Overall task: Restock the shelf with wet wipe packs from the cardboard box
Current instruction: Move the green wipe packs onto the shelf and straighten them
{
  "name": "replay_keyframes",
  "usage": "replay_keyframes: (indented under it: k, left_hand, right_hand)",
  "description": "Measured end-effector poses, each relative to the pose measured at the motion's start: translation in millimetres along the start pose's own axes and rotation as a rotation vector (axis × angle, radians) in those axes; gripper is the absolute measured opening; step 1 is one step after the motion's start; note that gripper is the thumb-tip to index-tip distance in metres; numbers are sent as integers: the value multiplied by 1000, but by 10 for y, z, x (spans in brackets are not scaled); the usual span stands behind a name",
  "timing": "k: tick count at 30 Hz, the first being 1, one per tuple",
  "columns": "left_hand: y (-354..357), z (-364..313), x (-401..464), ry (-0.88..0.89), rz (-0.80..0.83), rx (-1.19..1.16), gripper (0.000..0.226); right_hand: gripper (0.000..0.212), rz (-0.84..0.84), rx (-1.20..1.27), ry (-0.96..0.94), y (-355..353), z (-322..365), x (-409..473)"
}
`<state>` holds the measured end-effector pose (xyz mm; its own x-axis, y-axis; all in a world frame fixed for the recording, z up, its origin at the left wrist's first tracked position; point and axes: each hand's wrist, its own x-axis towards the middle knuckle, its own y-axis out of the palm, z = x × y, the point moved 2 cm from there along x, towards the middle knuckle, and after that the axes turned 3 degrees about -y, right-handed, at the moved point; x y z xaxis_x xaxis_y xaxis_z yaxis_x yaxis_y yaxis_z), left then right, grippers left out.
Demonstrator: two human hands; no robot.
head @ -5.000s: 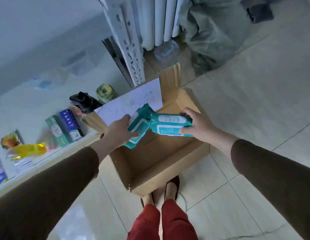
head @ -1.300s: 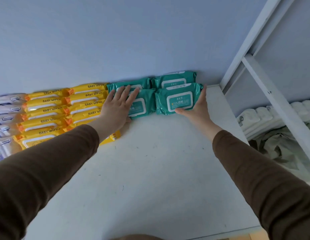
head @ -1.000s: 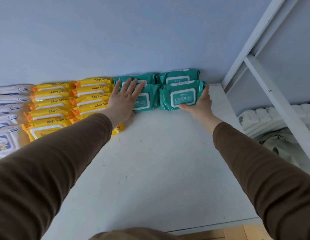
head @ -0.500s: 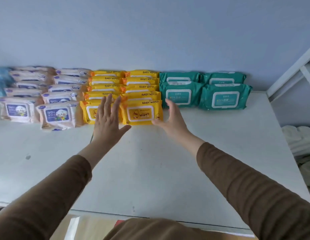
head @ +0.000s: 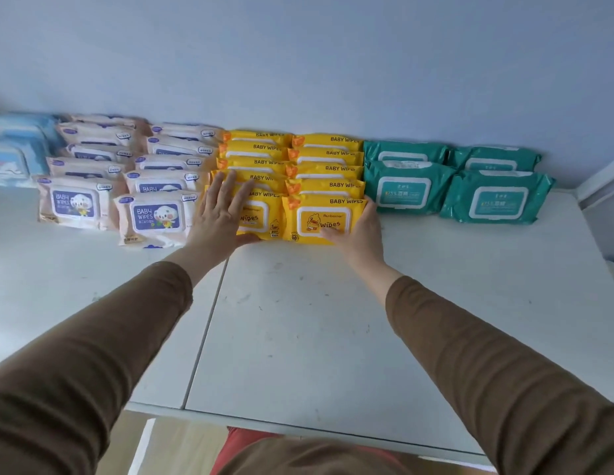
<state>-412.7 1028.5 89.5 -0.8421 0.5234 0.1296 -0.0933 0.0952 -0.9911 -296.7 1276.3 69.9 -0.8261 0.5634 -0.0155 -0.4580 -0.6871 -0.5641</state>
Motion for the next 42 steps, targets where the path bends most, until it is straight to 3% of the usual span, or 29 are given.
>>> replay_keyframes:
  k: [4,7,9,11,14,16,22,25,29,34,38,42]
  left_hand:
    - [-65,-30,-70,-2,11,-40,121]
    - [-148,197,-250,80,-50,-105,112]
    - [-195,529,-386,78,-95,-151,105]
    - [-213,949,-499,38,-126,-162,99]
    - [-214,1566,-585,-41,-114,-152,91]
    - [-185,1859,-590,-40,-66,-135,85]
    - [-161,2052,-413,82,1,-107,81]
    - [-144,2090,-372,148,-42,-51,84]
    - [-11,2163,-358,186,-104,-31,86]
    - [-20,2209,-365,204,-48,-62,91]
    - [-210,2426,-632,201,-74,-214,87]
    - [-320,2982,-816,46,-116,-234,78]
  right_hand:
    - [114,-142,-175,-10,-41,184,-180]
    - [95,-318,-129,-247,77,509,-565]
    - [77,-261,-42,-402,344,759,-800]
    - [66,-100,10,-465,738,1011,-956]
    - [61,122,47,-352,1415,1321,-1017]
    - [59,167,49,-236,1801,1454,-972]
    - [71,-73,-34,-110,2376,1656,-855]
    - [73,-171,-68,-97,2473,1669,-877]
    - [76,-201,-170,-85,2506,1660,-865]
    - [74,-226,-177,-118,2513,1660,-883]
    - [62,-329,-190,-168,2453,1785,-1055]
    - [53,-129,45,-313,2737,2166,-1211]
